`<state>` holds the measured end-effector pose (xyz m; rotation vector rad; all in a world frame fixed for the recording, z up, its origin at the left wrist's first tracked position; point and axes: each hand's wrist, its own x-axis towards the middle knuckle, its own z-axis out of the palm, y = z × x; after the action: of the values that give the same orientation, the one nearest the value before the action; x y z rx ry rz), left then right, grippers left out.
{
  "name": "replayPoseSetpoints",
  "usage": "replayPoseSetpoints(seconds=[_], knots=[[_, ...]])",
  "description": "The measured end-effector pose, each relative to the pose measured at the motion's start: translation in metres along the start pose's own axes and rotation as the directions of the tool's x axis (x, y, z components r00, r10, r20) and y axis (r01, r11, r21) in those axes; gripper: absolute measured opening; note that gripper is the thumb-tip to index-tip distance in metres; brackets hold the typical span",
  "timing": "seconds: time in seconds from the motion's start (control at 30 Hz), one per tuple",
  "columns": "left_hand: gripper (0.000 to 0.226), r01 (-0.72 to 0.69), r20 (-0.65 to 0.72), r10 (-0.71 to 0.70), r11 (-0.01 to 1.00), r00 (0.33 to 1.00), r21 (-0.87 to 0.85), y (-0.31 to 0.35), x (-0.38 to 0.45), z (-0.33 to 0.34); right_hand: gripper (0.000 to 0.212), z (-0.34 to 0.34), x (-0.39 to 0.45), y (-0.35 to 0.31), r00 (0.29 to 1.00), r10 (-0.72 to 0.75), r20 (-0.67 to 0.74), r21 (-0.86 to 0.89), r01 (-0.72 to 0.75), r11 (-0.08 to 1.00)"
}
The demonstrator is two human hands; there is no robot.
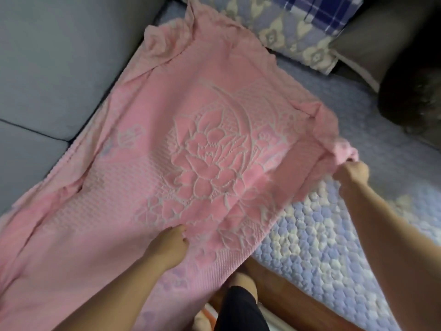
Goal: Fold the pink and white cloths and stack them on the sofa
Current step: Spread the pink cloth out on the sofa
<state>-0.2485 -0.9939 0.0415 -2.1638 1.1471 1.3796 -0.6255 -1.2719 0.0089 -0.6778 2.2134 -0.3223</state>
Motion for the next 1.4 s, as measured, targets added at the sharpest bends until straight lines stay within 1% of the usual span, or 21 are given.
replayPoseSetpoints(seconds=[0.07,0.13,0.27,0.3,0.37,0.43,0.53,0.57,0.67,0.77,0.83,0.9,0.97,1.03,1.1,1.17,1.23,1.3,1.33,1.37,1.4], knots=[[0.042,-0.063,0.006,0.064,0.996,0.998,-0.071,0.018,-0.018,0.006,0.017,-0.052,0.0,0.0,0.999,0.027,-0.033,0.244,-0.018,0.97],[0.036,-0.135,-0.001,0.137,0.977,0.991,-0.167,0.031,-0.039,0.018,0.021,-0.112,-0.002,0.003,1.0,-0.021,0.017,0.429,0.011,0.903],[0.028,-0.222,0.014,0.232,0.946,0.973,-0.236,0.038,-0.087,0.054,0.026,-0.2,-0.054,-0.018,0.999,0.022,0.035,0.725,-0.04,0.688],[0.025,-0.221,0.032,0.236,0.943,0.971,-0.249,0.038,-0.1,0.065,0.028,-0.211,-0.075,-0.024,0.997,-0.002,0.082,0.775,-0.062,0.629],[0.019,-0.227,0.05,0.25,0.933,0.967,-0.278,0.043,-0.127,0.083,0.035,-0.219,-0.117,-0.032,0.982,-0.085,0.167,0.798,-0.084,0.597],[0.015,-0.233,0.039,0.263,0.906,0.964,-0.353,0.059,-0.155,0.092,0.043,-0.224,-0.136,-0.028,0.979,-0.128,0.16,0.857,-0.073,0.51],[0.012,-0.286,-0.044,0.3,0.839,0.953,-0.463,0.1,-0.187,0.091,0.034,-0.228,-0.16,-0.031,0.965,-0.203,0.168,0.906,-0.069,0.418],[0.021,-0.31,-0.083,0.31,0.818,0.947,-0.485,0.118,-0.193,0.089,0.032,-0.23,-0.172,-0.039,0.952,-0.229,0.202,0.9,-0.088,0.428],[0.06,-0.402,-0.276,0.299,0.772,0.913,-0.493,0.19,-0.198,0.082,0.045,-0.246,-0.194,-0.057,0.894,-0.347,0.284,0.873,-0.092,0.479],[0.082,-0.388,-0.431,0.154,0.754,0.889,-0.531,0.272,-0.189,0.075,0.037,-0.275,-0.21,-0.076,0.843,-0.43,0.323,0.868,-0.083,0.489],[0.078,-0.303,-0.488,-0.007,0.776,0.873,-0.554,0.31,-0.173,0.075,0.028,-0.299,-0.211,-0.084,0.837,-0.446,0.318,0.88,-0.086,0.467],[0.057,-0.161,-0.483,-0.127,0.844,0.866,-0.511,0.323,-0.163,0.077,0.026,-0.322,-0.206,-0.091,0.815,-0.468,0.342,0.889,-0.12,0.441],[0.044,-0.06,-0.429,-0.124,0.918,0.895,-0.391,0.322,-0.162,0.082,0.027,-0.34,-0.197,-0.095,0.793,-0.504,0.344,0.879,-0.084,0.469],[0.039,-0.063,-0.448,-0.088,0.948,0.89,-0.313,0.316,-0.173,0.09,0.028,-0.35,-0.185,-0.102,0.778,-0.524,0.348,0.855,-0.033,0.518],[0.032,-0.138,-0.541,-0.04,0.949,0.84,-0.284,0.304,-0.193,0.098,0.026,-0.354,-0.162,-0.114,0.803,-0.481,0.353,0.822,-0.02,0.57],[0.013,-0.284,-0.616,0.066,0.922,0.785,-0.263,0.283,-0.22,0.111,0.024,-0.355,-0.138,-0.125,0.809,-0.46,0.367,0.778,0.004,0.628],[0.032,-0.321,-0.546,0.168,0.926,0.821,-0.198,0.255,-0.242,0.134,0.02,-0.352,-0.111,-0.129,0.796,-0.484,0.364,0.765,0.041,0.642],[0.037,-0.162,-0.445,0.084,0.977,0.892,-0.139,0.213,-0.256,0.169,0.028,-0.344,-0.084,-0.129,0.808,-0.481,0.34,0.78,0.044,0.624],[0.034,-0.035,-0.408,-0.027,0.989,0.913,-0.145,0.189,-0.266,0.187,0.035,-0.337,-0.068,-0.128,0.816,-0.491,0.306,0.703,0.154,0.695],[0.032,0.091,-0.383,-0.169,0.973,0.908,-0.214,0.162,-0.275,0.207,0.038,-0.327,-0.058,-0.125,0.838,-0.455,0.303,0.573,0.221,0.789],[0.036,0.198,-0.372,-0.306,0.933,0.876,-0.301,0.138,-0.286,0.225,0.039,-0.315,-0.052,-0.114,0.899,-0.395,0.191,0.329,0.32,0.888]])
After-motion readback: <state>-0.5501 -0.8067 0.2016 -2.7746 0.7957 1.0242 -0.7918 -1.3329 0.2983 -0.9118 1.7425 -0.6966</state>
